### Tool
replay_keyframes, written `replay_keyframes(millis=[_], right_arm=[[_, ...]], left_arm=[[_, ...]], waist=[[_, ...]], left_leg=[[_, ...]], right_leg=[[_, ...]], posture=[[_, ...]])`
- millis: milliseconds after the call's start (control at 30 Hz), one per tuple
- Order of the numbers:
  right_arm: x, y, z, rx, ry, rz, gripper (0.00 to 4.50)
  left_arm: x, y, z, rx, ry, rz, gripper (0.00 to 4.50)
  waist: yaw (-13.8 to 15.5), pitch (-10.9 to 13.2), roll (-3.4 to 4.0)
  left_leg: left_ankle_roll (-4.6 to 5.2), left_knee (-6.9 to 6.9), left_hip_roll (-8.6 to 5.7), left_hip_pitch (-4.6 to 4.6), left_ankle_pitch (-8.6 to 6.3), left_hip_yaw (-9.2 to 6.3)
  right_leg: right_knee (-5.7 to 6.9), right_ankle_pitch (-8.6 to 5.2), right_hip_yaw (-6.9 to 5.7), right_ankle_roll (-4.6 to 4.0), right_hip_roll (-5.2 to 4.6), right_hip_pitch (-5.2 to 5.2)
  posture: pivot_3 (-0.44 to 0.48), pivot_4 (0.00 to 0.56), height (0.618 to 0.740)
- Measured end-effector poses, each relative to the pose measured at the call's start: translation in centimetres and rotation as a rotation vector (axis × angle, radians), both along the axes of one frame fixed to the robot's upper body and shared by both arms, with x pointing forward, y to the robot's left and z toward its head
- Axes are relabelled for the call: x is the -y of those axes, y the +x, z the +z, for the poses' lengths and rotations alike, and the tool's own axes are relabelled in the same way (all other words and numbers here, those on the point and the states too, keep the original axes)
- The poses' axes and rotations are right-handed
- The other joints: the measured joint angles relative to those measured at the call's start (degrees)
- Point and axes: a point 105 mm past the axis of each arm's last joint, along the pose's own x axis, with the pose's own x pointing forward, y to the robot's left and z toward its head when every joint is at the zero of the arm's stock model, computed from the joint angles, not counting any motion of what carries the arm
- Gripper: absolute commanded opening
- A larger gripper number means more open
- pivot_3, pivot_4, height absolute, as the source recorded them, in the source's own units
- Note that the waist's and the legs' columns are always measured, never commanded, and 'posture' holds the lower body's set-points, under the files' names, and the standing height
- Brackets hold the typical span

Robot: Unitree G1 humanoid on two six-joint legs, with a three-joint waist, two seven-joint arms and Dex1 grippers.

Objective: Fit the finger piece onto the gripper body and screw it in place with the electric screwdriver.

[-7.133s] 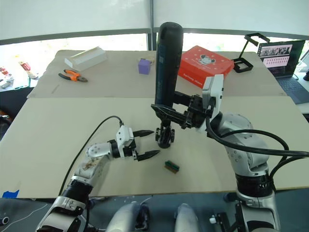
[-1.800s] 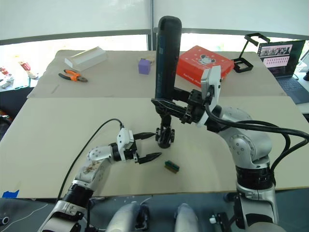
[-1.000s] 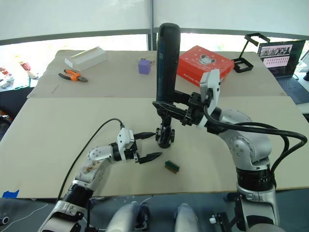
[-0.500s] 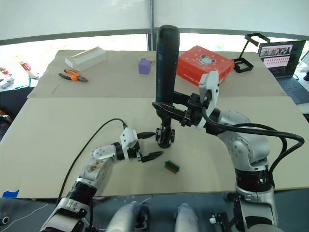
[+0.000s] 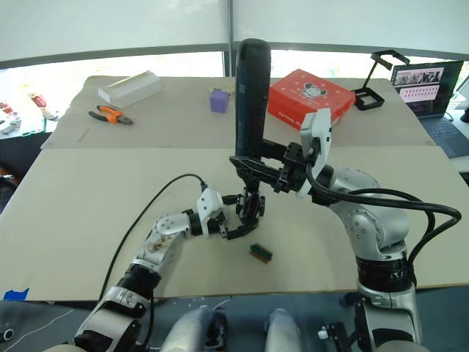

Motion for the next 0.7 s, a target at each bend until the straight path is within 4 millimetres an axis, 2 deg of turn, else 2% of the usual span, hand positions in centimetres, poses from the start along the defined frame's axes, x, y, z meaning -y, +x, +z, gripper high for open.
replay_keyframes(millis=[133,233,300,333,700], right_arm=[[0.0,0.01,0.0,0.0,0.0,-0.001,1.91],[0.01,0.02,0.01,0.003,-0.001,-0.003,1.91],[0.03,0.04,0.05,0.008,-0.001,-0.006,1.91],[0.08,0.03,0.2,0.02,0.002,-0.01,1.91],[-0.01,0.08,0.13,0.033,-0.014,-0.024,1.91]], left_arm=[[0.16,0.19,0.1,-0.001,0.002,-0.005,4.5],[0.16,0.26,0.02,-0.005,0.005,-0.005,3.66],[0.31,0.17,-0.03,-0.006,0.006,-0.017,2.74],[0.37,0.23,0.0,-0.006,0.001,-0.015,2.41],[0.44,0.28,-0.06,-0.002,0.005,-0.028,2.43]], waist=[[0.0,0.0,0.0],[-0.01,0.0,0.0],[0.01,0.0,0.0],[0.05,0.0,0.0],[0.08,0.0,0.0]], left_leg=[[0.0,0.0,0.0,0.0,0.0,0.0],[0.0,0.0,0.0,0.0,0.0,0.0],[0.0,0.0,0.0,0.0,0.0,0.0],[0.0,0.01,0.0,0.0,0.0,0.0],[0.01,0.01,0.0,0.01,0.0,-0.03]], right_leg=[[0.0,0.0,0.0,0.0,0.0,0.0],[0.0,0.0,0.0,0.0,0.0,0.0],[0.0,0.0,0.0,0.0,0.0,0.0],[0.0,0.0,0.0,0.0,0.0,0.01],[0.01,0.0,-0.02,0.0,-0.02,0.03]], posture=[[0.0,0.15,0.74],[0.0,0.15,0.74],[0.0,0.15,0.74],[0.0,0.15,0.74],[0.0,0.15,0.74]])
